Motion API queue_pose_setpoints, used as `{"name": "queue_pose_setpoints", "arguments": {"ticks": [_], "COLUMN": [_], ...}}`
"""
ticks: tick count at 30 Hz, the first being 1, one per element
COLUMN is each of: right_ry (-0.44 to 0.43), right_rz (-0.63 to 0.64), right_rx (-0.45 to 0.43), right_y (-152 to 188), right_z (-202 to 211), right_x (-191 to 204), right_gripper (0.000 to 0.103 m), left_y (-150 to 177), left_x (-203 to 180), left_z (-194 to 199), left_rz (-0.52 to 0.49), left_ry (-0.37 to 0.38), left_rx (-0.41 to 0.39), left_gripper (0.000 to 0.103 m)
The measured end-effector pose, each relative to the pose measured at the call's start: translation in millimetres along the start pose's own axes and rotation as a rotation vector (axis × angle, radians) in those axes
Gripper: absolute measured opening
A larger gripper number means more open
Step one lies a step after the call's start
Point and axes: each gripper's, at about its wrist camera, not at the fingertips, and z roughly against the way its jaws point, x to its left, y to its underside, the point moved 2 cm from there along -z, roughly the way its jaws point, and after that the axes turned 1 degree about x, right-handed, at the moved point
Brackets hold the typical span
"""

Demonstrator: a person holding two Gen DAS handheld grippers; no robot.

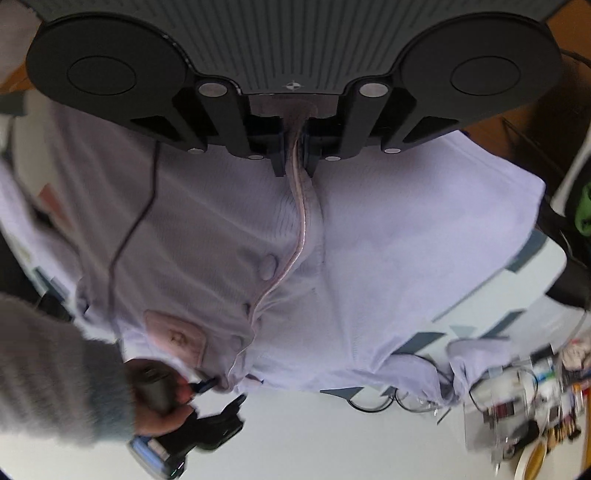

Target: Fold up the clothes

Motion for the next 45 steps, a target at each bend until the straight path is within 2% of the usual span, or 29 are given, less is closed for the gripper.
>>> {"name": "queue_pose_setpoints", "arguments": {"ticks": [2, 3, 4, 7, 10, 14, 18, 20, 22, 24, 28, 30, 33, 36, 38, 39, 40, 41, 43, 45], "right_ry": [0.0, 0.0, -0.001, -0.047, -0.082, -0.008, 0.069, 0.108, 0.147, 0.174, 0.227, 0.253, 0.292, 0.33, 0.356, 0.349, 0.341, 0.332, 0.283, 0.163], "right_rz": [-0.023, -0.036, -0.048, -0.081, -0.094, -0.098, -0.101, -0.103, -0.105, -0.044, 0.082, 0.145, 0.241, 0.336, 0.399, 0.379, 0.353, 0.327, 0.301, 0.247], "right_rx": [0.002, 0.003, 0.004, -0.018, -0.062, -0.084, -0.105, -0.115, -0.125, -0.105, -0.06, -0.038, -0.004, 0.03, 0.053, 0.04, 0.024, 0.008, -0.027, -0.014], "right_y": [0.7, 1.1, 1.5, 4.2, 6.6, 4.0, 1.3, 0.0, -1.3, 1.5, 7.4, 10.3, 14.6, 18.9, 21.6, 19.6, 17.3, 14.9, 14.4, 14.9], "right_z": [-3.5, -4.8, -6.2, 11.8, 49.0, 77.7, 106.0, 120.2, 134.4, 113.5, 68.1, 45.5, 11.5, -22.4, -44.9, -37.0, -27.1, -17.1, 5.3, 22.8], "right_x": [-6.9, -10.7, -14.5, -32.7, -55.1, -81.8, -108.4, -121.7, -135.0, -118.9, -83.7, -66.1, -39.8, -13.5, 4.1, 5.1, 5.4, 5.6, 9.3, 10.7], "right_gripper": [0.032, 0.018, 0.013, 0.009, 0.008, 0.008, 0.007, 0.007, 0.007, 0.008, 0.008, 0.008, 0.01, 0.016, 0.027, 0.042, 0.061, 0.067, 0.069, 0.069], "left_y": [-1.0, -0.9, -0.9, -0.8, 3.0, 16.1, 37.8, 45.9, 51.5, 54.6, 52.5, 51.0, 48.2, 44.2, 41.5, 40.7, 39.3, 37.8, 37.3, 38.4], "left_x": [-1.4, -2.6, -3.7, -7.2, -11.6, -22.4, -27.1, -17.7, -3.2, 10.9, 32.3, 40.7, 44.6, 43.0, 43.2, 45.1, 47.0, 47.7, 48.1, 48.3], "left_z": [12.2, 20.0, 27.9, 51.6, 69.2, 65.4, 37.1, 24.1, 12.9, 1.3, -23.1, -31.3, -33.9, -25.5, -19.1, -13.8, -7.5, -2.5, 6.0, 10.0], "left_rz": [0.013, 0.018, 0.024, 0.042, 0.078, 0.105, 0.194, 0.302, 0.404, 0.466, 0.483, 0.496, 0.498, 0.464, 0.446, 0.442, 0.438, 0.431, 0.408, 0.37], "left_ry": [0.057, 0.095, 0.133, 0.247, 0.397, 0.575, 0.664, 0.696, 0.674, 0.583, 0.356, 0.291, 0.268, 0.264, 0.27, 0.278, 0.274, 0.264, 0.223, 0.154], "left_rx": [-0.012, -0.014, -0.015, -0.02, -0.011, 0.046, 0.097, 0.102, 0.105, 0.121, 0.169, 0.183, 0.194, 0.185, 0.174, 0.16, 0.142, 0.12, 0.084, 0.07], "left_gripper": [0.008, 0.008, 0.008, 0.008, 0.008, 0.008, 0.008, 0.008, 0.008, 0.008, 0.008, 0.008, 0.012, 0.023, 0.035, 0.037, 0.045, 0.053, 0.058, 0.058]}}
